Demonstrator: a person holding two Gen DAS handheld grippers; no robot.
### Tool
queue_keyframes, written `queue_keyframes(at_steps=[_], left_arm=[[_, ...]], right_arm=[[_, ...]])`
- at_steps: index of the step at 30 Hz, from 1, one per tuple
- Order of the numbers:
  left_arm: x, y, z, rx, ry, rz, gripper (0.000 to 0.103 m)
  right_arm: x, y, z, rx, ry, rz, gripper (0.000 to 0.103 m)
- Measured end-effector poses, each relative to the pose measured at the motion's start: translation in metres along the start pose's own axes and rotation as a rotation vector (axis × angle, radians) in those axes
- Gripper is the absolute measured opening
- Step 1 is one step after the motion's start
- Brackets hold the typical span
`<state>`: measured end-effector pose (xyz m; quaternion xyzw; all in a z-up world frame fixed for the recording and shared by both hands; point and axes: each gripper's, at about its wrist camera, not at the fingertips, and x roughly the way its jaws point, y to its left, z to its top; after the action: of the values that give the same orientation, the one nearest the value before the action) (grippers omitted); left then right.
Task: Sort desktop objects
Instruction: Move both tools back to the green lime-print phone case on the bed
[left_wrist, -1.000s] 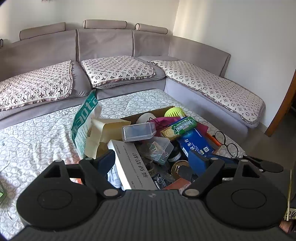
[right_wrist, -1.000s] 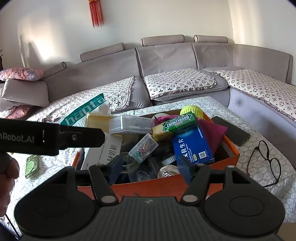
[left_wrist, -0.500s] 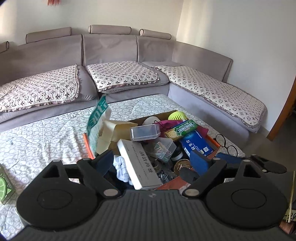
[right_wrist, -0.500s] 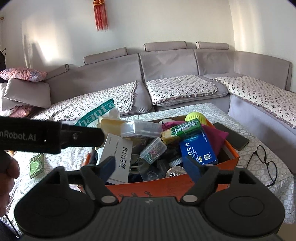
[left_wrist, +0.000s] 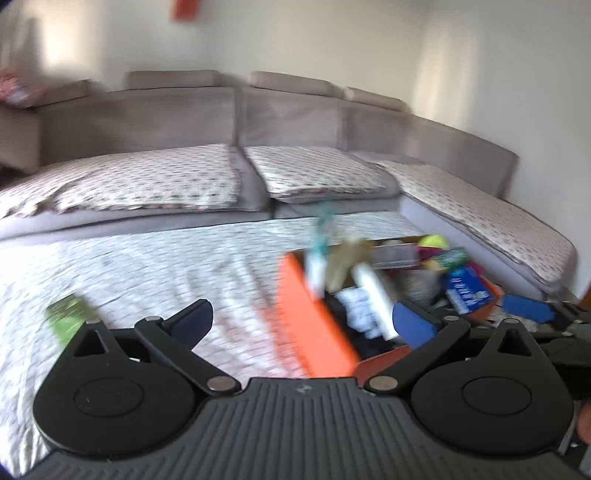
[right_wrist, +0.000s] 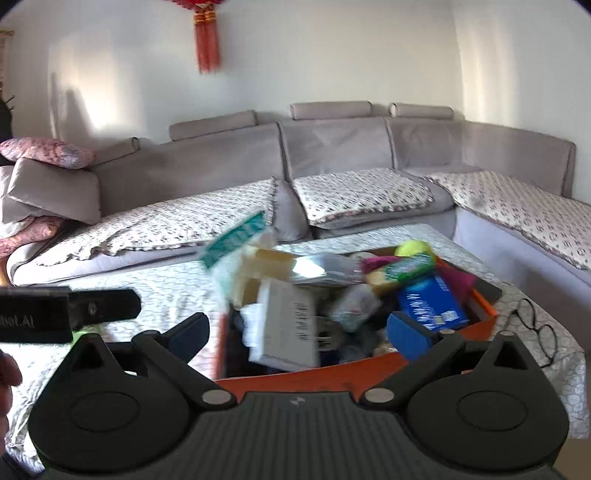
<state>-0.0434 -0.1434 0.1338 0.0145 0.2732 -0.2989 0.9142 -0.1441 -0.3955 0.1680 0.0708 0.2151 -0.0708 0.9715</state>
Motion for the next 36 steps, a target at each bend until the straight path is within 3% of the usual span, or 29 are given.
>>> queue_keyframes(at_steps=[6, 11, 17, 23, 27, 32, 36], left_arm=[[-0.032, 0.061, -0.041, -0.04, -0.017, 0.193, 0.103], [-0.043, 0.118, -0.067, -0.034, -0.021, 0.41, 0.103], [-0.054, 0.174, -0.078, -0.121, -0.03, 0.536, 0.103], [-0.039, 0.206, -0.066, -0.201, -0.034, 0.586, 0.103], [-0.007, 0.226, -0.04, -0.215, -0.055, 0.586, 0.103], [0.047, 0.252, 0.004, -0.18, -0.052, 0.49, 0.103], [0.078, 0.266, 0.011, -0.145, -0.038, 0.531, 0.103]], right_arm=[[0.004, 0.076, -0.029, -0.11, -0.035, 0.086, 0.103], [0.032, 0.137, -0.049, -0.148, 0.029, 0.214, 0.103], [0.062, 0.201, -0.06, -0.255, 0.034, 0.349, 0.103], [0.11, 0.24, -0.053, -0.332, -0.014, 0.416, 0.103], [0.143, 0.248, -0.054, -0.337, 0.03, 0.433, 0.103], [0.166, 0.257, -0.06, -0.393, 0.092, 0.47, 0.103], [0.177, 0.266, -0.067, -0.442, 0.128, 0.485, 0.103]])
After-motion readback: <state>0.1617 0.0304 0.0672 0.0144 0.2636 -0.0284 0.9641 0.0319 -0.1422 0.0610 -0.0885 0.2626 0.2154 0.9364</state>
